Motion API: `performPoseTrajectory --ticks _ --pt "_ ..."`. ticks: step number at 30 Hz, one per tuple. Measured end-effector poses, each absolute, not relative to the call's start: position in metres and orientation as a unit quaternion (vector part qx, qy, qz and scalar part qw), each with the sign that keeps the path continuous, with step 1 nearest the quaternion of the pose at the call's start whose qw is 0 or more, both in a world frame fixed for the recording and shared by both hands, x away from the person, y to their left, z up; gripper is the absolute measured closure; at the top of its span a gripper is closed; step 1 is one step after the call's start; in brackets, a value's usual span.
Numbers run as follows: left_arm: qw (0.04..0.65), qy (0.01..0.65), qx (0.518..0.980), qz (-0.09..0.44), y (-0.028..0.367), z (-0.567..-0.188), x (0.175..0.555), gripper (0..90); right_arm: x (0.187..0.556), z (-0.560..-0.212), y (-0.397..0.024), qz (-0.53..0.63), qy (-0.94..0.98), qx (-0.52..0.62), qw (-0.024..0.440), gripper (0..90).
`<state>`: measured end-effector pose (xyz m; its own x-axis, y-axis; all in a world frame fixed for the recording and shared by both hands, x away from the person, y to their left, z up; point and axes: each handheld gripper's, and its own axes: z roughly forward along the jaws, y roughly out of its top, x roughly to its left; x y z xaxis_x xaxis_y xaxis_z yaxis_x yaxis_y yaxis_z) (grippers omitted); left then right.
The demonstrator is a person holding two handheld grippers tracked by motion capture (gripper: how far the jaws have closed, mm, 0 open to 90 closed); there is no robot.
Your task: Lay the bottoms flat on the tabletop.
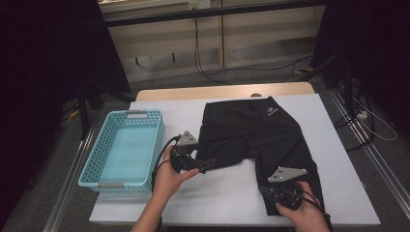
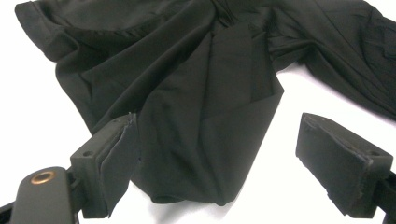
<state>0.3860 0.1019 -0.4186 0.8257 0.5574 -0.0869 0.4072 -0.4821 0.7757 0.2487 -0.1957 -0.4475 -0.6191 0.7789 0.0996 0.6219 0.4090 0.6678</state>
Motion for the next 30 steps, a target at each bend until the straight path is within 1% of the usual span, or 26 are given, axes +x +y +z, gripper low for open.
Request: performPoseTrajectory --ticks 5,6,9,10,11,12,13,15,18,20,24,28,30 --pt "0.423 0.281 0.857 0.086 0.099 -0.419 0.386 14.1 0.237 -0.447 -0.189 0.342 0.844 0.399 0.108 88.8" --pt "0.424 0.279 0.857 0.085 0.099 -0.419 0.386 14.1 0.236 -0.447 -0.189 0.339 0.846 0.396 0.108 87.1" --pt "0.426 0.279 0.857 0.085 0.098 -0.418 0.387 14.1 0.238 -0.443 -0.194 0.356 0.834 0.404 0.117 65.6" --pt "0.425 0.278 0.857 0.085 0.098 -0.418 0.387 14.1 0.240 -0.440 -0.199 0.361 0.830 0.407 0.121 64.4" --pt "0.424 0.278 0.858 0.085 0.099 -0.419 0.387 14.1 0.241 -0.438 -0.205 0.367 0.825 0.411 0.129 63.7" --pt "0.423 0.278 0.858 0.086 0.099 -0.419 0.388 14.0 0.242 -0.435 -0.212 0.369 0.817 0.422 0.139 60.8" --pt "0.423 0.278 0.858 0.086 0.099 -0.419 0.388 14.0 0.244 -0.433 -0.220 0.366 0.809 0.432 0.155 59.6" --pt "0.424 0.280 0.857 0.085 0.100 -0.419 0.388 14.0 0.248 -0.431 -0.238 0.357 0.796 0.455 0.178 58.5" --pt "0.425 0.280 0.856 0.087 0.100 -0.418 0.388 14.0 0.254 -0.434 -0.265 0.324 0.781 0.487 0.220 54.8" --pt "0.426 0.280 0.856 0.086 0.099 -0.418 0.389 14.1 0.258 -0.436 -0.280 0.300 0.772 0.507 0.239 54.4" --pt "0.426 0.279 0.856 0.085 0.097 -0.418 0.390 14.1 0.261 -0.442 -0.301 0.283 0.753 0.540 0.248 56.7" --pt "0.425 0.277 0.857 0.083 0.094 -0.418 0.391 14.1 0.261 -0.450 -0.313 0.275 0.744 0.565 0.228 62.8" --pt "0.426 0.275 0.858 0.082 0.093 -0.418 0.392 14.1 0.260 -0.451 -0.316 0.287 0.740 0.569 0.216 70.0"
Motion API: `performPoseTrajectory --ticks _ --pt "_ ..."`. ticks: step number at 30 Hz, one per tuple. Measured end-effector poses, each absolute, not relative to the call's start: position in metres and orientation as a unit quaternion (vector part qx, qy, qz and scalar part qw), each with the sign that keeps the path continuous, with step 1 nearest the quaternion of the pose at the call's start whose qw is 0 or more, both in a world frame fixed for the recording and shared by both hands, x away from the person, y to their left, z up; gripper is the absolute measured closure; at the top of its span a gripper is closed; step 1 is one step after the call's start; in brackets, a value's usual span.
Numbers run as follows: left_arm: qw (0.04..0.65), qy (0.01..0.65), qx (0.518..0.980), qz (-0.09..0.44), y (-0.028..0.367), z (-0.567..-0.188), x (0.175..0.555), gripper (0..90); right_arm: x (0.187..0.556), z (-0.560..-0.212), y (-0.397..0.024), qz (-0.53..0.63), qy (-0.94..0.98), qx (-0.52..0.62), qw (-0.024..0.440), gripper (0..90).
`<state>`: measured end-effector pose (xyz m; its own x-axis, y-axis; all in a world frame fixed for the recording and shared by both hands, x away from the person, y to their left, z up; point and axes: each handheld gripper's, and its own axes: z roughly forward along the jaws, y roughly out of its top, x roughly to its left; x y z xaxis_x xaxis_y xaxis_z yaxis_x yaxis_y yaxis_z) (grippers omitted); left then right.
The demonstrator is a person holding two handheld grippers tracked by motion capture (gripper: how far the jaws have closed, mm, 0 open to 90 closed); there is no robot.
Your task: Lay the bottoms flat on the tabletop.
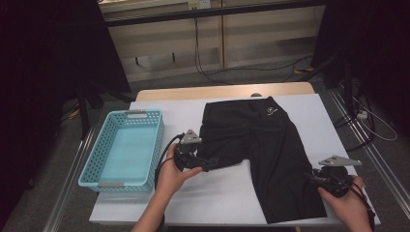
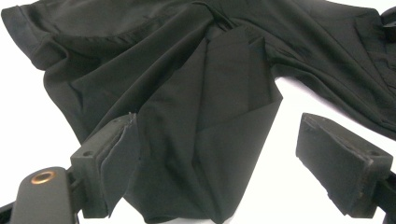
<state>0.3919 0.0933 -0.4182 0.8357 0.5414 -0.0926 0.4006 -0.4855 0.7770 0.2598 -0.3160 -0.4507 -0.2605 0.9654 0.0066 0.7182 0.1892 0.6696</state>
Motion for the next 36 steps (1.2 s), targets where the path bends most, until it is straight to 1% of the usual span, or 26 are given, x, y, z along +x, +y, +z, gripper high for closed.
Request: performPoseTrajectory --ticks 1,2,3,6,11,12,13,14,15,16,17,20,22,28,30,31,32,33,36 --pt "0.427 0.274 0.858 0.083 0.093 -0.418 0.392 14.1 0.259 -0.451 -0.317 0.286 0.739 0.571 0.216 73.2" --pt "0.426 0.272 0.859 0.083 0.092 -0.418 0.392 14.1 0.258 -0.450 -0.318 0.289 0.738 0.572 0.209 85.0" --pt "0.428 0.273 0.858 0.081 0.091 -0.418 0.392 14.1 0.257 -0.450 -0.320 0.299 0.740 0.571 0.192 88.8" --pt "0.431 0.272 0.857 0.081 0.090 -0.416 0.393 14.1 0.252 -0.449 -0.325 0.302 0.739 0.572 0.188 89.9" --pt "0.431 0.272 0.857 0.081 0.090 -0.417 0.394 14.2 0.237 -0.448 -0.336 0.286 0.739 0.576 0.201 90.0" --pt "0.430 0.272 0.857 0.082 0.090 -0.417 0.394 14.2 0.236 -0.448 -0.338 0.290 0.737 0.576 0.201 89.4" --pt "0.428 0.272 0.858 0.082 0.090 -0.417 0.394 14.2 0.236 -0.448 -0.339 0.294 0.736 0.577 0.198 87.3" --pt "0.428 0.273 0.858 0.082 0.090 -0.417 0.394 14.2 0.236 -0.448 -0.339 0.286 0.738 0.576 0.204 84.8" --pt "0.429 0.271 0.858 0.083 0.089 -0.417 0.394 14.2 0.237 -0.447 -0.339 0.281 0.738 0.576 0.211 79.8" --pt "0.430 0.271 0.857 0.081 0.089 -0.417 0.394 14.2 0.239 -0.446 -0.339 0.287 0.735 0.576 0.214 72.6" --pt "0.428 0.270 0.858 0.082 0.089 -0.417 0.394 14.2 0.243 -0.445 -0.339 0.291 0.731 0.577 0.219 68.9" --pt "0.427 0.272 0.858 0.082 0.089 -0.419 0.394 14.2 0.258 -0.442 -0.341 0.295 0.723 0.579 0.233 62.3" --pt "0.425 0.273 0.859 0.082 0.089 -0.420 0.394 14.2 0.270 -0.443 -0.342 0.298 0.717 0.583 0.239 60.6" --pt "0.421 0.276 0.860 0.086 0.093 -0.421 0.395 14.2 0.307 -0.452 -0.346 0.296 0.701 0.607 0.231 70.0" --pt "0.423 0.278 0.858 0.086 0.094 -0.421 0.396 14.2 0.314 -0.454 -0.345 0.307 0.697 0.611 0.217 76.0" --pt "0.423 0.279 0.858 0.087 0.095 -0.421 0.396 14.2 0.316 -0.455 -0.344 0.303 0.698 0.611 0.220 79.7" --pt "0.423 0.279 0.858 0.088 0.096 -0.421 0.396 14.2 0.317 -0.455 -0.344 0.305 0.699 0.607 0.223 88.0" --pt "0.424 0.281 0.857 0.088 0.097 -0.421 0.396 14.2 0.318 -0.455 -0.342 0.311 0.701 0.604 0.216 90.0" --pt "0.420 0.282 0.858 0.087 0.098 -0.422 0.395 14.2 0.317 -0.453 -0.343 0.296 0.704 0.603 0.230 90.0"
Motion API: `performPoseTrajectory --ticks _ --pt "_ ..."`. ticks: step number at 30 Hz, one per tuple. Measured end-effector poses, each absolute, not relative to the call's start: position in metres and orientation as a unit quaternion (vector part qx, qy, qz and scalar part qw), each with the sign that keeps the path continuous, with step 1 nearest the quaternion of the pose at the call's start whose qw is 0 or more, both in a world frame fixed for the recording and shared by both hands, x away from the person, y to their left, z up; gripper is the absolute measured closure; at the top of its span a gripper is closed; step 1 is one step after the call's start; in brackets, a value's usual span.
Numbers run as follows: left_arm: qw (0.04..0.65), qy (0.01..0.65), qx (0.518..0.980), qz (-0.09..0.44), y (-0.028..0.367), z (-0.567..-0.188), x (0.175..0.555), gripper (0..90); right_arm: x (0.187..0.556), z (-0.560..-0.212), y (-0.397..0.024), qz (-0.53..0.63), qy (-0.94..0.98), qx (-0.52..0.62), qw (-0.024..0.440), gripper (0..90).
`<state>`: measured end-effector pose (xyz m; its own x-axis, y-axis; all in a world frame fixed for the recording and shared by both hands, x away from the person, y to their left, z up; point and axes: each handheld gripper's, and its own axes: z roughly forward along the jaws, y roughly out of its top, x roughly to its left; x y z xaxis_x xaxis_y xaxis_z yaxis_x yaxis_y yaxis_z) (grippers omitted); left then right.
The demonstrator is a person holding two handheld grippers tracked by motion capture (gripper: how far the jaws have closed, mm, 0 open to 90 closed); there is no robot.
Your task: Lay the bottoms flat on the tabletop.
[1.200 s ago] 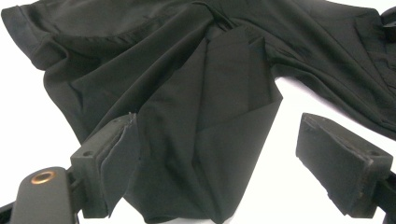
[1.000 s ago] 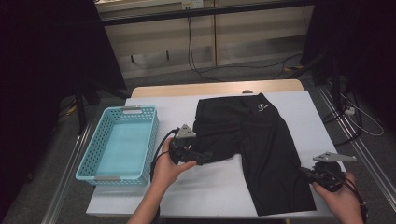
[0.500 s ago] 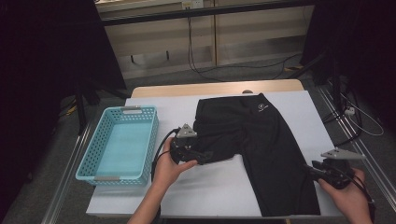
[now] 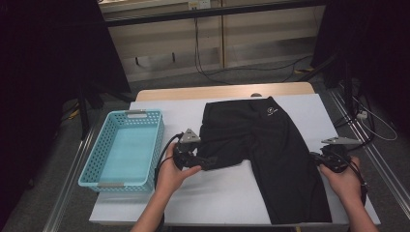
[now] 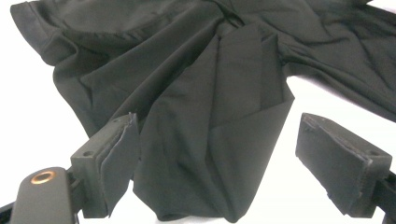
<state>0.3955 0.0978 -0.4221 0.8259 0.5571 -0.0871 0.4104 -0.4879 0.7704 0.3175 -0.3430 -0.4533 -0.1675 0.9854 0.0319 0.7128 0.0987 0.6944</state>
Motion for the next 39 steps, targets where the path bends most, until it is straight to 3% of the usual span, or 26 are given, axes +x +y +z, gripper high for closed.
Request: performPoseTrajectory --ticks 6,8,10,12,20,30,36,39 --pt "0.419 0.283 0.858 0.090 0.098 -0.423 0.395 14.3 0.310 -0.454 -0.358 0.291 0.688 0.615 0.251 89.4" --pt "0.418 0.283 0.858 0.089 0.097 -0.424 0.396 14.3 0.308 -0.453 -0.361 0.304 0.682 0.616 0.251 79.8" --pt "0.418 0.281 0.859 0.092 0.096 -0.425 0.396 14.3 0.305 -0.451 -0.359 0.306 0.684 0.611 0.256 76.9" --pt "0.419 0.282 0.858 0.094 0.095 -0.426 0.397 14.4 0.304 -0.448 -0.354 0.319 0.684 0.605 0.254 66.4" --pt "0.419 0.280 0.858 0.102 0.092 -0.430 0.396 18.9 0.305 -0.435 -0.315 0.360 0.708 0.556 0.246 45.8" --pt "0.404 0.259 0.874 0.079 0.080 -0.449 0.391 49.2 0.312 -0.437 -0.280 0.361 0.742 0.519 0.222 34.3" --pt "0.387 0.267 0.881 0.049 0.081 -0.453 0.389 85.3 0.312 -0.438 -0.270 0.362 0.752 0.508 0.213 31.8" --pt "0.389 0.258 0.883 0.047 0.081 -0.446 0.385 86.4 0.312 -0.438 -0.267 0.363 0.755 0.503 0.212 31.6"
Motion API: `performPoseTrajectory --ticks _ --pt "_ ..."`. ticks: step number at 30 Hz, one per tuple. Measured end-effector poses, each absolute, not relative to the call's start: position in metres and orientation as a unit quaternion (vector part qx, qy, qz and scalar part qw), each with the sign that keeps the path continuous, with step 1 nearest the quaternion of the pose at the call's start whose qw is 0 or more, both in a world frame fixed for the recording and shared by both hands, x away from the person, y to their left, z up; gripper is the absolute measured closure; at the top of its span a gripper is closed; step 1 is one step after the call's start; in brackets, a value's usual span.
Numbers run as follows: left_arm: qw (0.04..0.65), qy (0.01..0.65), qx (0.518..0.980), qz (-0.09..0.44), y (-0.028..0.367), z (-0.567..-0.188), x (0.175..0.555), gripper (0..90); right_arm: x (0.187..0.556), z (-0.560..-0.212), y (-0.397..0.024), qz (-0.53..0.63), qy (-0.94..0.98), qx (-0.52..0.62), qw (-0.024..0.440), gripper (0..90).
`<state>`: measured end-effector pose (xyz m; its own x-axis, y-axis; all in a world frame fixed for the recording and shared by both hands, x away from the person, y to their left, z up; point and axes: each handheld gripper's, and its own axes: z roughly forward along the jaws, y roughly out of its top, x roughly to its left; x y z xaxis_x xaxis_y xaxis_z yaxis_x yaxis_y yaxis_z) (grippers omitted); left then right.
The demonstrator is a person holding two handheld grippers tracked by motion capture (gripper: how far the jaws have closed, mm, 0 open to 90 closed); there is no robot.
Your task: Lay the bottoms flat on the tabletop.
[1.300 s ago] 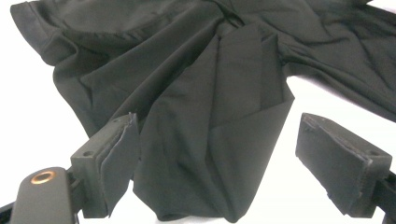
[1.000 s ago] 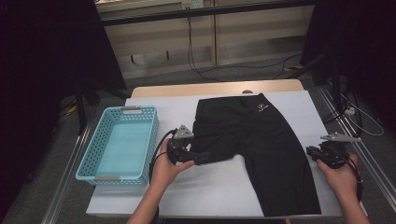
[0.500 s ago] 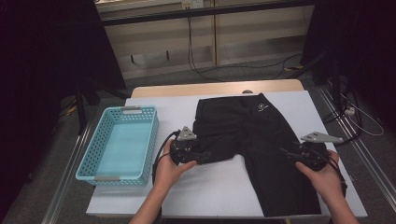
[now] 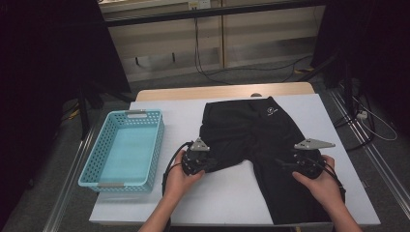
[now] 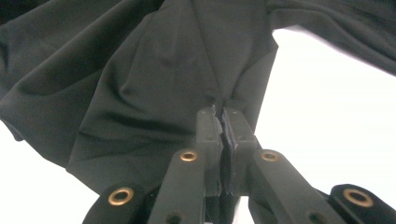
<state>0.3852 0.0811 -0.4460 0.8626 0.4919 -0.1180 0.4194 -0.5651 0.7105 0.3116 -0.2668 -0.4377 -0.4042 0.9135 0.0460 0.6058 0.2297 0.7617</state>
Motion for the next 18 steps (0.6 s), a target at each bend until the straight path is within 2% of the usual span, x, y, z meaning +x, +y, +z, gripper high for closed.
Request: performPoseTrajectory --ticks 9,16,18 --pt "0.432 0.231 0.872 0.015 0.093 -0.411 0.369 86.0 0.308 -0.430 -0.243 0.378 0.768 0.476 0.204 31.1" --pt "0.424 0.220 0.878 -0.023 0.109 -0.418 0.351 85.1 0.310 -0.428 -0.219 0.386 0.780 0.454 0.191 30.9" --pt "0.426 0.225 0.876 -0.019 0.112 -0.421 0.349 80.2 0.311 -0.429 -0.211 0.384 0.786 0.447 0.188 30.9"
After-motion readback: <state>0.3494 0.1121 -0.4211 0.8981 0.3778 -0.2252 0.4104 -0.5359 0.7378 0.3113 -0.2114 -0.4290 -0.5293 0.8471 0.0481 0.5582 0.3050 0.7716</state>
